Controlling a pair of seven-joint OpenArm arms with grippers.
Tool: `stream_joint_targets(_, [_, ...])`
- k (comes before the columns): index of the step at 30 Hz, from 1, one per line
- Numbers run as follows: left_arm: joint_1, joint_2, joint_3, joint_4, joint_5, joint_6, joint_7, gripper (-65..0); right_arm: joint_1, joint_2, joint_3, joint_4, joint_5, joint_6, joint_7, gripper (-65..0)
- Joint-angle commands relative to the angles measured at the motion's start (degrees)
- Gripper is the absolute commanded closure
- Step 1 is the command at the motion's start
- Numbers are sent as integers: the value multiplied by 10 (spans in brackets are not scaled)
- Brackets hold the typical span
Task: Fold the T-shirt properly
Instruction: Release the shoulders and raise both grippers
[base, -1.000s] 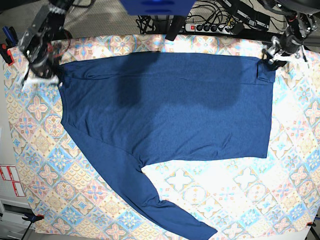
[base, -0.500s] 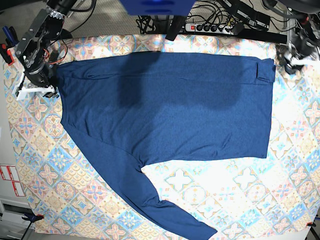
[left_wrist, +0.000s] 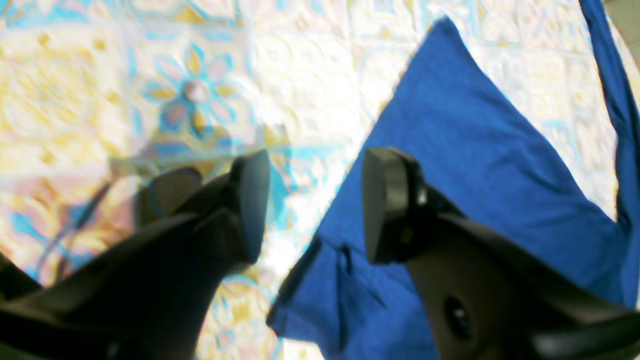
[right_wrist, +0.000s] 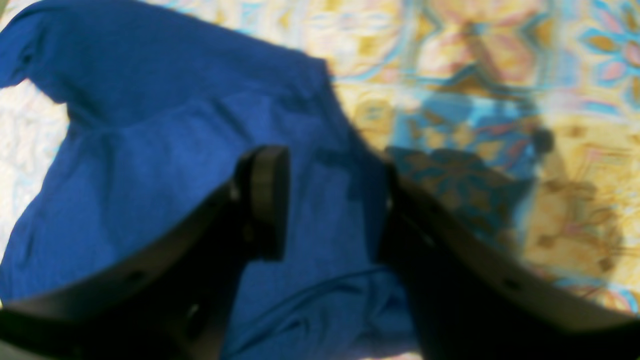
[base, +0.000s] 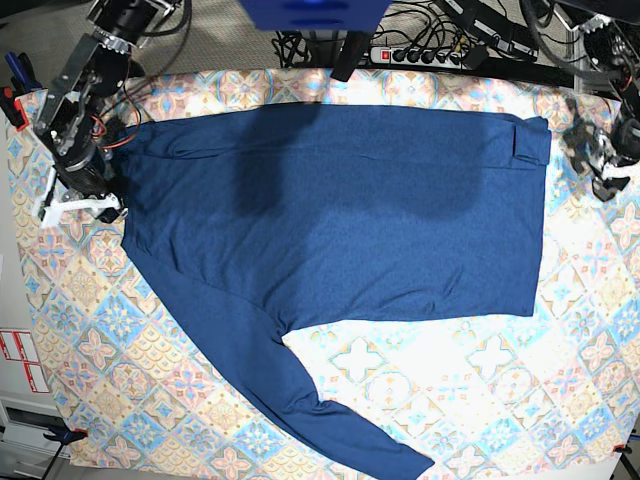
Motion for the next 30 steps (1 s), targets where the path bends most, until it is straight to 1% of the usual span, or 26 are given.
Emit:
stream_joint_targets(1, [-8,-9,-3,10,0,-2,-9,-298,4,7,-5,10,2,3,9,-232])
stream_joint_targets(6, [-19,-9,-2,10,10,-2,-9,-298,4,7,-24,9,2,3,9,-232])
stream_joint_targets(10, [-16,-10,-2,11,5,-2,-7,-298,4,7,-36,9,2,3,9,-232])
stream_joint_targets(13, [-11,-10,-8,33,7,-4,36,-298,4,7,-39,9,2,3,9,-232])
stream_joint_targets(14, [2,-10,-8,44,4,-4,46,-298,4,7,-38,8,2,3,9,-232])
stream_joint_targets(17, [29,-7,-8,74,4,-4,41,-298,4,7,-38,8,2,3,9,-232])
stream_joint_targets(21, [34,-7,-8,80,4,-4,28,-298,4,6,-38,1,2,3,9,-232])
stream_joint_targets(24, [28,-9,-8,81,4,-4,26,-298,4,6,-38,-8,2,3,9,-232])
stream_joint_targets(30, [-17,-11,-8,84,9,-4,27,-298,4,5,-39,-11,2,3,9,-232])
